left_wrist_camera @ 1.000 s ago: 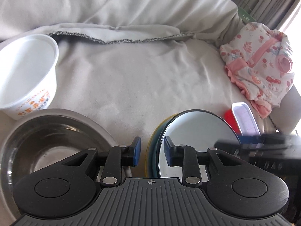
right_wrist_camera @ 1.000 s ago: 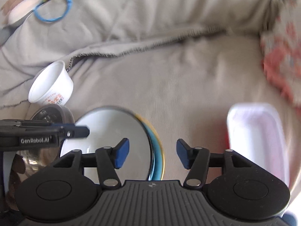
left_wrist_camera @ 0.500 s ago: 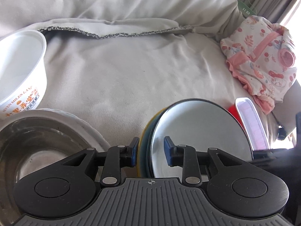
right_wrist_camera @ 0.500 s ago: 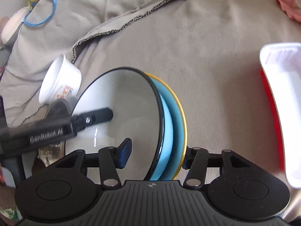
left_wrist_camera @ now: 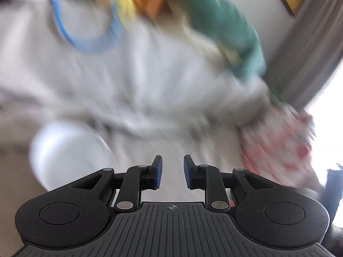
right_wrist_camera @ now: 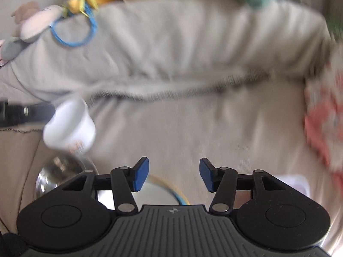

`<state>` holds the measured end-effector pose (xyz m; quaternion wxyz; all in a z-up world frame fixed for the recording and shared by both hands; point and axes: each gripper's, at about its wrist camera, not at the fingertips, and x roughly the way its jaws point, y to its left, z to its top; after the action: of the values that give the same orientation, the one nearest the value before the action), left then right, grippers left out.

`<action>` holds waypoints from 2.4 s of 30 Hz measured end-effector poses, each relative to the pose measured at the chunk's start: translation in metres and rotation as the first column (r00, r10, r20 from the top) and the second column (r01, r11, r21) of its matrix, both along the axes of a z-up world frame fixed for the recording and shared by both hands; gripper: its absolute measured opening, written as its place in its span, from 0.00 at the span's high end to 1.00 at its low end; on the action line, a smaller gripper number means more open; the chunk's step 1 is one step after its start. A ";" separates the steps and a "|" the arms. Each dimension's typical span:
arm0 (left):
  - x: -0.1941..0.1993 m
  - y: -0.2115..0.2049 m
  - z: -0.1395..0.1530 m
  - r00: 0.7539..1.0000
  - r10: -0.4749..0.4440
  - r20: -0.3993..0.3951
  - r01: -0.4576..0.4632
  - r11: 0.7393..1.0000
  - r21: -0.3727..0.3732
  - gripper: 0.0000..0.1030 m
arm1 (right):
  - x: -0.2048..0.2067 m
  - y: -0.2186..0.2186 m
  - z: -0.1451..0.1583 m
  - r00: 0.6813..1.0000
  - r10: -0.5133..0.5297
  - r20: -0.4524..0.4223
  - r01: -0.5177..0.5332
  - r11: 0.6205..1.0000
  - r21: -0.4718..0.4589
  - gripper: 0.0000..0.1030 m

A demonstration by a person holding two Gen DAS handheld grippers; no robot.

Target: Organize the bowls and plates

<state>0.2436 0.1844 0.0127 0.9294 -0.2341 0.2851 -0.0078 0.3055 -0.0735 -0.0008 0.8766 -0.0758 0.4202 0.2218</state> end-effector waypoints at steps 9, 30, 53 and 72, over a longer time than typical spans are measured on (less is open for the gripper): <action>-0.006 0.114 -0.085 0.918 0.330 -0.222 -0.349 0.936 -0.051 0.73 | 0.034 0.130 -0.024 0.985 0.121 -0.119 -0.122 0.992 -0.006 0.31; 0.035 0.058 -0.101 0.988 0.090 -0.129 -0.130 0.928 -0.350 0.73 | 0.076 0.137 -0.063 0.979 0.078 -0.190 -0.078 0.997 0.009 0.77; 0.082 -0.052 -0.125 0.947 -0.075 -0.313 0.044 0.994 -0.103 0.72 | 0.105 0.031 -0.105 0.935 -0.067 -0.349 0.081 0.996 0.025 0.71; 0.083 -0.053 -0.126 0.944 -0.032 -0.327 0.021 0.999 -0.037 0.71 | 0.104 0.039 -0.115 0.939 -0.084 -0.334 0.081 0.996 -0.023 0.70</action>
<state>0.3263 0.1314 -0.1132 0.8649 -0.2436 0.4386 0.0139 0.4096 -0.0346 -0.1156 0.8007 -0.0234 0.5667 0.1927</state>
